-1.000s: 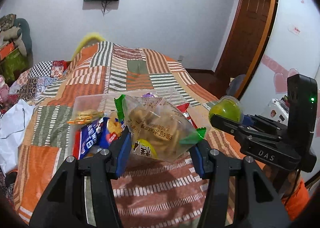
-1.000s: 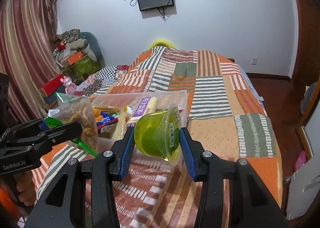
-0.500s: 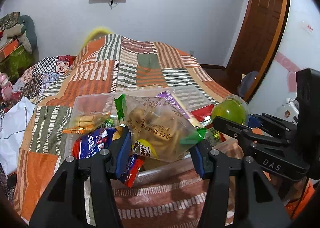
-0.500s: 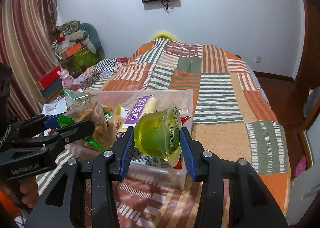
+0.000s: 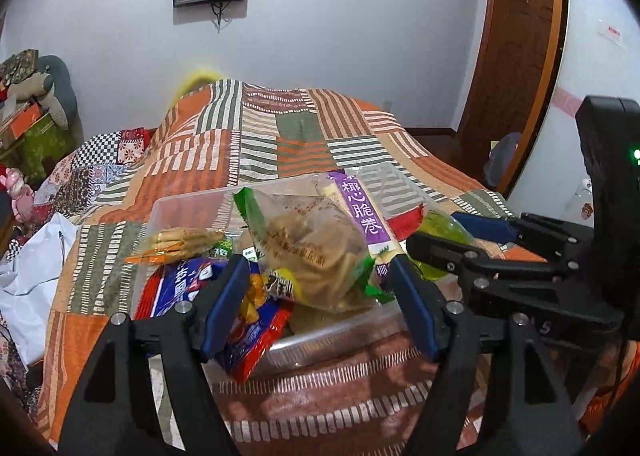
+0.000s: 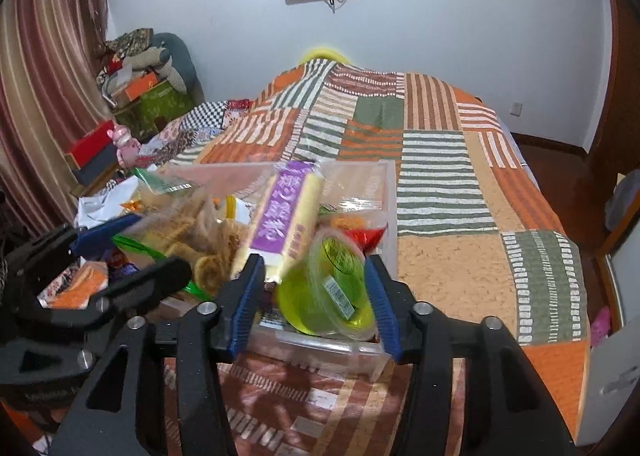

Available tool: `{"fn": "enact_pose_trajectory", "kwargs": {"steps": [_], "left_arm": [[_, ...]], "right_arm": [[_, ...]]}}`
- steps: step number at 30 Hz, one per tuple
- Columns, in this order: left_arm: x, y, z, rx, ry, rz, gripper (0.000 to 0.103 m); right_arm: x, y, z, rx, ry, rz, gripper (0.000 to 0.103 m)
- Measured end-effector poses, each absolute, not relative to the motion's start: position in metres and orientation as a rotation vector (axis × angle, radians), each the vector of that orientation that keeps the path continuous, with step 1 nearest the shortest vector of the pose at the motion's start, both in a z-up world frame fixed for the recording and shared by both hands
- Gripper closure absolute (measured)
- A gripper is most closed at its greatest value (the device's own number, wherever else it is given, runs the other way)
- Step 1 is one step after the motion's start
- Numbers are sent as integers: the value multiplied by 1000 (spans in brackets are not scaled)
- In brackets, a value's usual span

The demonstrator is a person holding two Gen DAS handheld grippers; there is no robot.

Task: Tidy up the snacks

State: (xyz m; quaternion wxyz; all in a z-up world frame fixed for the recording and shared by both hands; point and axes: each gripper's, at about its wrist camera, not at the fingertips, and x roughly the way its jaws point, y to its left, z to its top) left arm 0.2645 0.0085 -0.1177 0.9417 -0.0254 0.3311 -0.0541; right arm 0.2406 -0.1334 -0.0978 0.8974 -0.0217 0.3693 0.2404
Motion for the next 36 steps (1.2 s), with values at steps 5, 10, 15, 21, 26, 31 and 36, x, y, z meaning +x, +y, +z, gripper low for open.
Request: {"fn": "enact_pose_trajectory", "kwargs": {"steps": [5, 10, 15, 21, 26, 31, 36], "left_arm": [[253, 18, -107, -88, 665, -96, 29], [233, 28, -91, -122, 633, -92, 29], [205, 35, -66, -104, 572, -69, 29], [162, 43, -31, -106, 490, -61, 29], [117, 43, -6, -87, 400, -38, 29], [72, 37, 12, -64, 317, -25, 23], [42, 30, 21, -69, 257, -26, 10]], "right_arm": [[228, -135, -85, -68, 724, 496, 43], [209, -139, -64, -70, 683, 503, 43], [187, -145, -39, -46, 637, 519, 43], [154, -154, -10, -11, 564, 542, 43], [118, -158, 6, -6, 502, 558, 42], [86, -159, 17, 4, 438, 574, 34], [65, -161, 23, 14, 391, 568, 28]]}}
